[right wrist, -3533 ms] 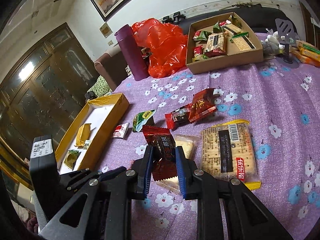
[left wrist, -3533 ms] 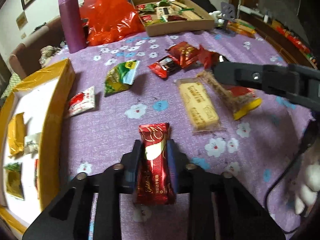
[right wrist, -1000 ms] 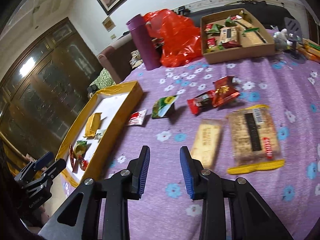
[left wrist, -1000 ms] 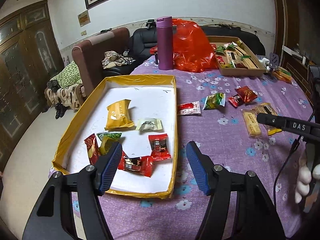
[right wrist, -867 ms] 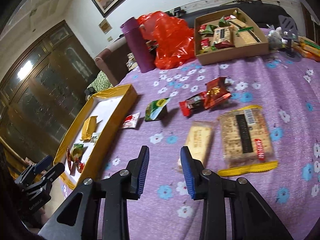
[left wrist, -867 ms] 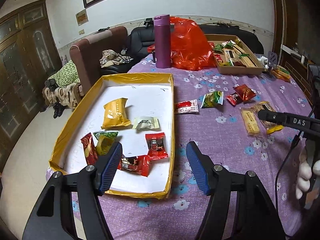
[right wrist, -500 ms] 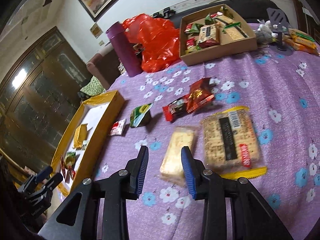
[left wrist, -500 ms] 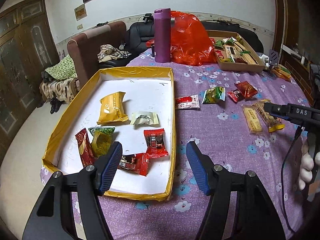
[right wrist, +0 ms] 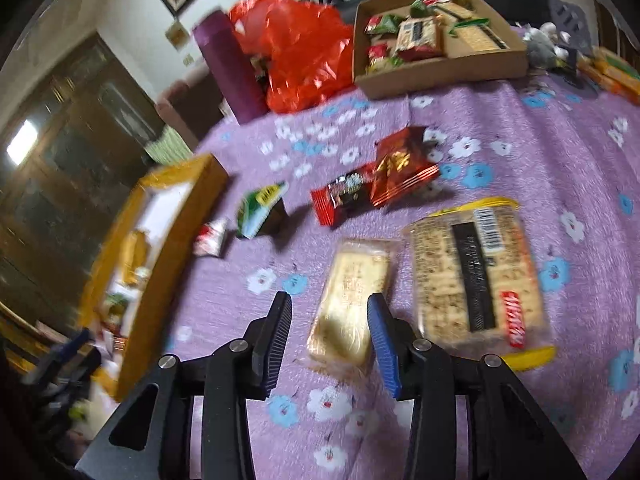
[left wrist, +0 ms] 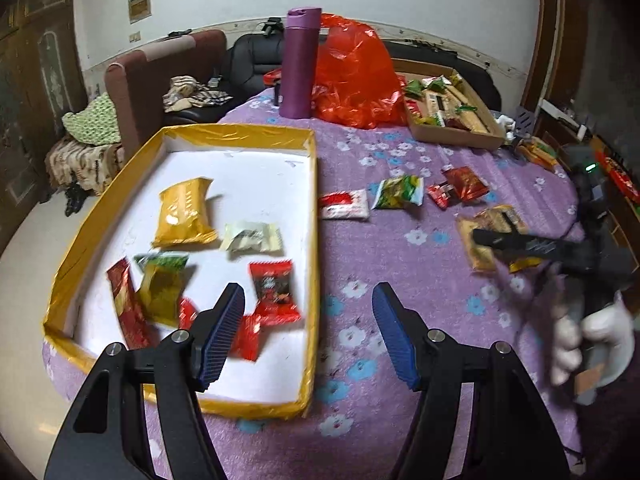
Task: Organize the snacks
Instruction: 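Move both tools back over the remaining snacks on the tablecloth, then grasp the green snack bag with the left tool while the right tool grasps a cream cake pack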
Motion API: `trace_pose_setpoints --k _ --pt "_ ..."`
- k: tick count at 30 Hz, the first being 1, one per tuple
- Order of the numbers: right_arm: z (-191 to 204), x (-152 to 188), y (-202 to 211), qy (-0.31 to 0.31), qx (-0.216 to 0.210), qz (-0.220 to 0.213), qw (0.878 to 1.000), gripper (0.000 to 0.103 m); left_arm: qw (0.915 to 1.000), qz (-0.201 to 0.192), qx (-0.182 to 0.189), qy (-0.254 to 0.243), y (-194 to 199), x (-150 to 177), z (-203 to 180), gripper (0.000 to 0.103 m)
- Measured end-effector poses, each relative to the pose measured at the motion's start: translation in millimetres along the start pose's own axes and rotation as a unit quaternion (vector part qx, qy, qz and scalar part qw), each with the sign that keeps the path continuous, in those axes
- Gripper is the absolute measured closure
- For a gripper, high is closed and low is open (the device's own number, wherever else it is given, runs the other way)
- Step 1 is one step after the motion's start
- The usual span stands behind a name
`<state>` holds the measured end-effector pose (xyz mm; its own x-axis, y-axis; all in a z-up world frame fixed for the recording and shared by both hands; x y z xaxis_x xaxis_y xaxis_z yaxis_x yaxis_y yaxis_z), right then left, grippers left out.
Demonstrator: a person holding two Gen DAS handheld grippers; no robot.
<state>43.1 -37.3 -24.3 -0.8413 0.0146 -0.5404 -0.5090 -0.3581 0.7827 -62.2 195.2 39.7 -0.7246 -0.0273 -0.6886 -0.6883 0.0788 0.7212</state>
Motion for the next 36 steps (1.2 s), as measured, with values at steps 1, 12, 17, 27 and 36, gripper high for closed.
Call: trace_pose_setpoints --k 1,12,17,27,36 --pt "5.0 -2.1 -2.1 0.017 0.031 -0.013 0.999 0.057 1.0000 0.001 0.008 -0.002 -1.6 -5.4 -2.6 0.037" --pt "7.7 3.3 -13.0 0.073 0.100 -0.021 0.992 0.069 0.9951 0.034 0.037 -0.085 -72.2 -73.3 -62.7 0.037" --pt "-0.6 1.6 -9.2 0.057 0.070 -0.018 0.996 0.069 0.9910 0.055 0.010 -0.122 -122.9 -87.9 -79.2 0.037" --pt "-3.9 -1.4 -10.1 0.043 0.037 -0.011 0.998 0.069 0.9765 0.107 0.005 -0.187 -187.3 -80.9 -112.5 0.019" --pt "-4.6 -2.4 -4.9 0.035 0.030 -0.018 0.999 0.088 0.9829 0.089 0.055 -0.152 -162.4 -79.2 -107.9 0.064"
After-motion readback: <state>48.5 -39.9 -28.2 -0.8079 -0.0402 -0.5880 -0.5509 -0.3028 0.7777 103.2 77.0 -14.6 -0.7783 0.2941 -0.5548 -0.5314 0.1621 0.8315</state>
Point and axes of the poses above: each gripper's, at about its wrist camera, not at the fingertips, and y roughly against the way its jaws point, z to its left, x to its underside, the point moved 5 cm from there along -y, roughly the way its jaws point, and after that the axes turned 3 degrees about x, right-handed, at the moved point
